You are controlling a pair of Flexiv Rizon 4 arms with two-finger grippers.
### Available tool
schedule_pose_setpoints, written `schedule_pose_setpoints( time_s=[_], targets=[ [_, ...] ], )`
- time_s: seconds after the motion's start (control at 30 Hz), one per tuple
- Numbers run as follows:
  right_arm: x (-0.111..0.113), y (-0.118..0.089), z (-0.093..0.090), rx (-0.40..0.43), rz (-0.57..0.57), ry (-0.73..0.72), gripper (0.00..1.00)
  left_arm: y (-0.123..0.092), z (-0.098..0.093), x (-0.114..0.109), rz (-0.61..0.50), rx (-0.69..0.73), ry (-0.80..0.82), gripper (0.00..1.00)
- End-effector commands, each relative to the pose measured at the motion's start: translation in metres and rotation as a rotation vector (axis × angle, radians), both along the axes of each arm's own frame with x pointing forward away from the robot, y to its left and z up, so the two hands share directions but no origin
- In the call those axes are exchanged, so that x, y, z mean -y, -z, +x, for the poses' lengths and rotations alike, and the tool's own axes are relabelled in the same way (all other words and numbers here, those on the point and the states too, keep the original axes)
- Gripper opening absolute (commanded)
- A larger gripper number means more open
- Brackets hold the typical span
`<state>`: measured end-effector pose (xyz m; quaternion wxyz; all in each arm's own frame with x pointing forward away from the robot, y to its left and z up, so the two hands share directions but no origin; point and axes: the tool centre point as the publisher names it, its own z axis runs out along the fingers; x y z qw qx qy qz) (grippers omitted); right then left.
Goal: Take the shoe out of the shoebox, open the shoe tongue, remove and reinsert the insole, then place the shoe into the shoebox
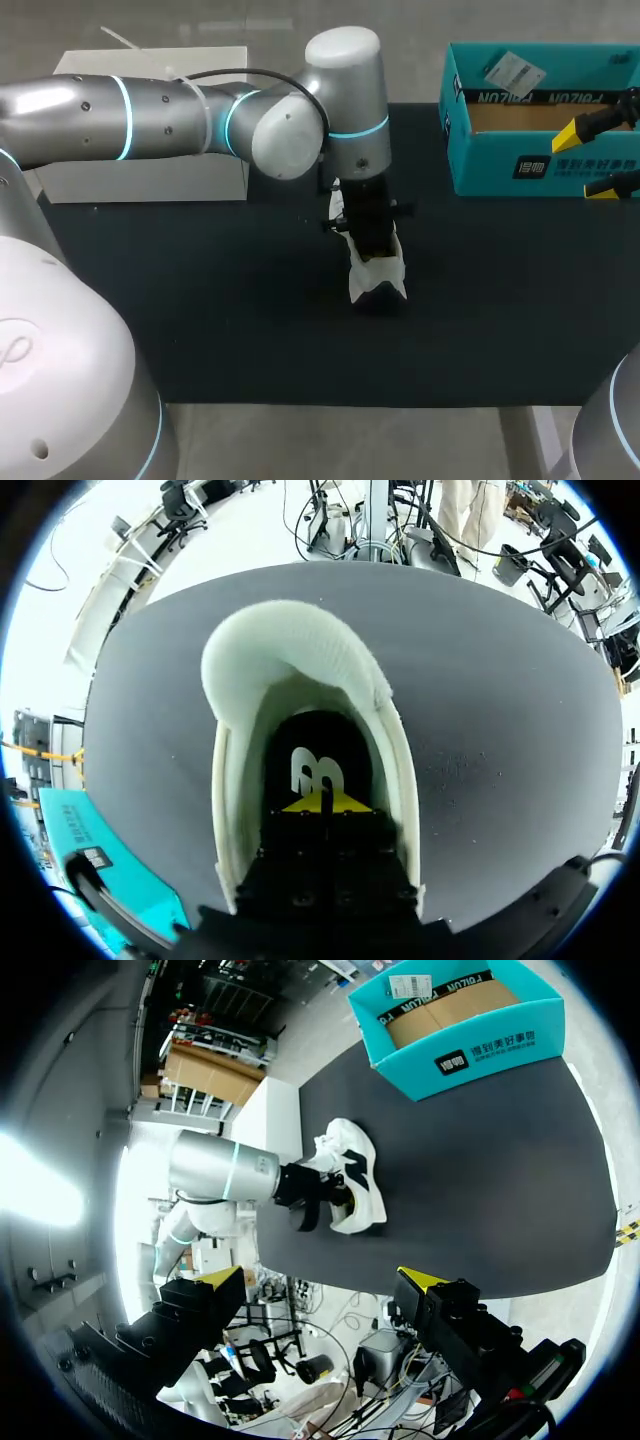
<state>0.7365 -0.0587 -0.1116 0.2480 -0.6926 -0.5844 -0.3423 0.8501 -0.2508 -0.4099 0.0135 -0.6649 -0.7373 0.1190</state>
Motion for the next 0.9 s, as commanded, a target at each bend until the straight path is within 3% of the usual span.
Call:
schedule_pose_setpoints(
  time_s=[0.03,0.27,0.57,0.9],
  targets=[
    [0.0,0.001,0.0,0.0,-0.002,0.002,1.0,-0.017,-0.004,-0.001,0.015,0.05,0.022,0.0],
    [0.0,0.001,0.0,0.0,-0.002,0.002,1.0,-0.046,0.002,-0.002,-0.004,0.17,0.015,0.0],
    [0.0,0.001,0.0,0.0,-0.002,0.002,1.0,-0.042,0.031,0.005,0.021,0.279,-0.053,0.0],
    [0.0,0.001,0.0,0.0,-0.002,0.002,1.0,-0.036,0.042,0.006,0.072,0.349,-0.054,0.0]
  ],
)
